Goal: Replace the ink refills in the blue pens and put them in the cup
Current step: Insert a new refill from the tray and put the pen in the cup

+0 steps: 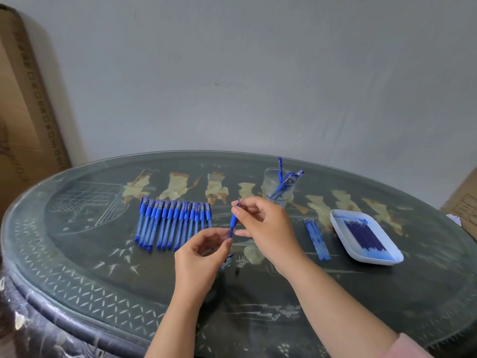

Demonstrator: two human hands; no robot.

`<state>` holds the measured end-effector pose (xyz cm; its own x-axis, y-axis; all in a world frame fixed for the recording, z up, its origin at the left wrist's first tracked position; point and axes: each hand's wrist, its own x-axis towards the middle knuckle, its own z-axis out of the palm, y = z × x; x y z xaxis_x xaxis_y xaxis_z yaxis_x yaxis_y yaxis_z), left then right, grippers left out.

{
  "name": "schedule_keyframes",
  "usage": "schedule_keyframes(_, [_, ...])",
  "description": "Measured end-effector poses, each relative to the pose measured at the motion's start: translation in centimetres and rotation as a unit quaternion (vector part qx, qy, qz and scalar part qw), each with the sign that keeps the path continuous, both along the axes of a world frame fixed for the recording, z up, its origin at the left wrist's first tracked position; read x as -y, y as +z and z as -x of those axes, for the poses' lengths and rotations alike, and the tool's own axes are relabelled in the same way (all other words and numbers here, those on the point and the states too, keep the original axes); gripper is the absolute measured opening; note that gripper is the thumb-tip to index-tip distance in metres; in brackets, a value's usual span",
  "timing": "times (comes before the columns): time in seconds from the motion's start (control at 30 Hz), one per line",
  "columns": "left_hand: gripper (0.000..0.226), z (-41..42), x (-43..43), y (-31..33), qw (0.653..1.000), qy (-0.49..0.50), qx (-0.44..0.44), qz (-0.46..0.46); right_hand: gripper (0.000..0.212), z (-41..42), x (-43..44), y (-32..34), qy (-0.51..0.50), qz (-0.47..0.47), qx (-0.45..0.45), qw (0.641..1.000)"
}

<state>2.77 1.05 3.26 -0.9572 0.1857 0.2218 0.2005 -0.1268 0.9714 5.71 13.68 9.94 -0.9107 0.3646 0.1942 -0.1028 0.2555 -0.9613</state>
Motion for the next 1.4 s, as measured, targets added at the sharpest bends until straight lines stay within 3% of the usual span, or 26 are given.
schedule_keyframes(0.17, [0.02, -0.1, 0.3, 0.0, 1.0, 0.015, 0.008, -0.006, 0.009, -0.9, -1.2, -1.3, -0.017, -0.007, 0.006, 1.0])
schedule_keyframes(0.33, [0.018, -0.2, 1.4, -0.4, 0.998, 0.051, 0.037, -0.028, 0.011, -2.9, -2.8, -5.5, -0.055, -0.195, 0.107, 0.973])
schedule_keyframes(0.57, [0.018, -0.4, 2.1, -1.0, 0.997, 0.056, 0.048, -0.005, 0.021, -3.2, -1.4, -7.4, -0.025, -0.3, 0.149, 0.942])
schedule_keyframes(0.67, [0.018, -0.5, 2.2, -0.9, 0.997, 0.053, 0.05, -0.012, 0.014, -2.7, -0.7, -7.7, -0.028, -0.328, 0.152, 0.932])
schedule_keyframes(0.73, [0.018, -0.5, 2.2, -0.9, 0.997, 0.046, 0.053, -0.017, 0.009, -2.4, -0.7, -7.5, -0.047, -0.288, 0.145, 0.945])
schedule_keyframes(0.87, [0.018, -0.7, 2.1, -0.8, 0.998, 0.021, 0.06, -0.029, 0.005, -2.0, -1.0, -4.3, -0.092, -0.1, 0.08, 0.987])
schedule_keyframes(1.0, [0.019, -0.8, 2.1, -0.6, 0.998, -0.015, 0.053, -0.013, 0.009, -1.6, -0.9, 0.6, -0.048, 0.05, 0.004, 0.998])
schedule_keyframes(1.27, [0.018, -0.9, 2.1, -0.4, 0.998, -0.046, 0.043, -0.011, 0.016, -1.1, -1.0, 2.7, 0.016, -0.035, 0.035, 0.999])
schedule_keyframes(1.4, [0.018, -0.9, 2.0, -0.3, 0.997, -0.054, 0.048, -0.02, 0.016, -1.2, -0.9, 2.5, 0.03, -0.024, 0.035, 0.999])
